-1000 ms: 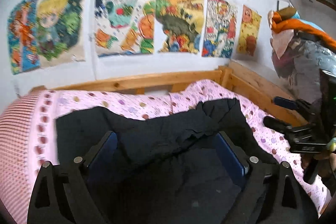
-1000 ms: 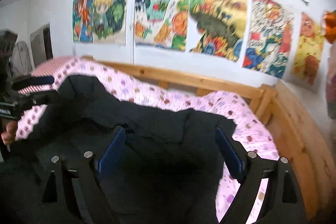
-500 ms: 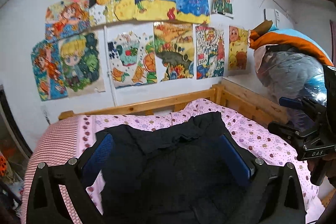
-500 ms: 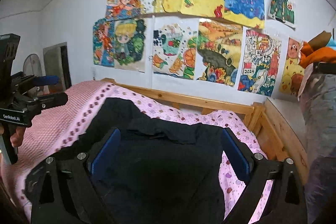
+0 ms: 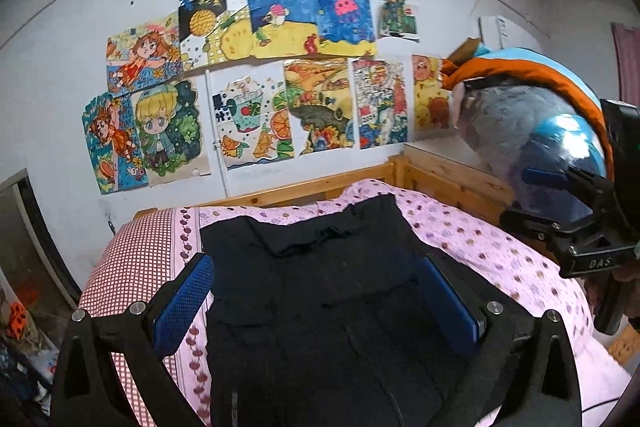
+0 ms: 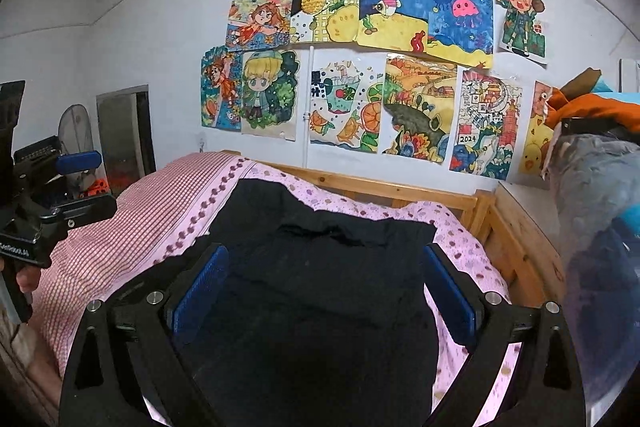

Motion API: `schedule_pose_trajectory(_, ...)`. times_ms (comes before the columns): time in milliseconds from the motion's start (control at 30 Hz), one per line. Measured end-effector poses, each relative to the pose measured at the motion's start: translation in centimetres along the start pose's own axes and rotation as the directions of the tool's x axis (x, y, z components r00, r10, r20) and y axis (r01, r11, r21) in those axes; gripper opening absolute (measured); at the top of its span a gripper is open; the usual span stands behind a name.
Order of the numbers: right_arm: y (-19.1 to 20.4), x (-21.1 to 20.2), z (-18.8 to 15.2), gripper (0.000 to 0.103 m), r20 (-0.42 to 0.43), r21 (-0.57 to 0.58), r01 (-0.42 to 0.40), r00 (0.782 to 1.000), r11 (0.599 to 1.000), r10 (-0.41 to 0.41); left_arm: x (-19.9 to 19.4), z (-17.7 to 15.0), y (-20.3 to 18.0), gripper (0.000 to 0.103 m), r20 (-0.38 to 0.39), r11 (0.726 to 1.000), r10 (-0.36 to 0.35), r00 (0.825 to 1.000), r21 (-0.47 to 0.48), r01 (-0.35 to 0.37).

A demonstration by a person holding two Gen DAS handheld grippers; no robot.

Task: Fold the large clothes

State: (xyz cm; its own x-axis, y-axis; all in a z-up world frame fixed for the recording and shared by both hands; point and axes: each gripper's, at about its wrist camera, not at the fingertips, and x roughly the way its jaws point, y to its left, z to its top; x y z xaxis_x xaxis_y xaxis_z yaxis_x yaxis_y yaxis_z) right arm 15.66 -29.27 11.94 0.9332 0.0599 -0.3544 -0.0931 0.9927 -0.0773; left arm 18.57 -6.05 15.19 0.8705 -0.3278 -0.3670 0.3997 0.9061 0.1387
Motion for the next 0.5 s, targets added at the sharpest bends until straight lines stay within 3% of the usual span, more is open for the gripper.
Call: schedule_pose_trajectory(500,1.5,-4.9,-6.9,0.094,-0.013,0.020,0.013,1.000,1.000,-0.013,-4.2,-6.3,1.0,0.103,-0.007,1.000,0.008,1.000,-0.027,-0.008)
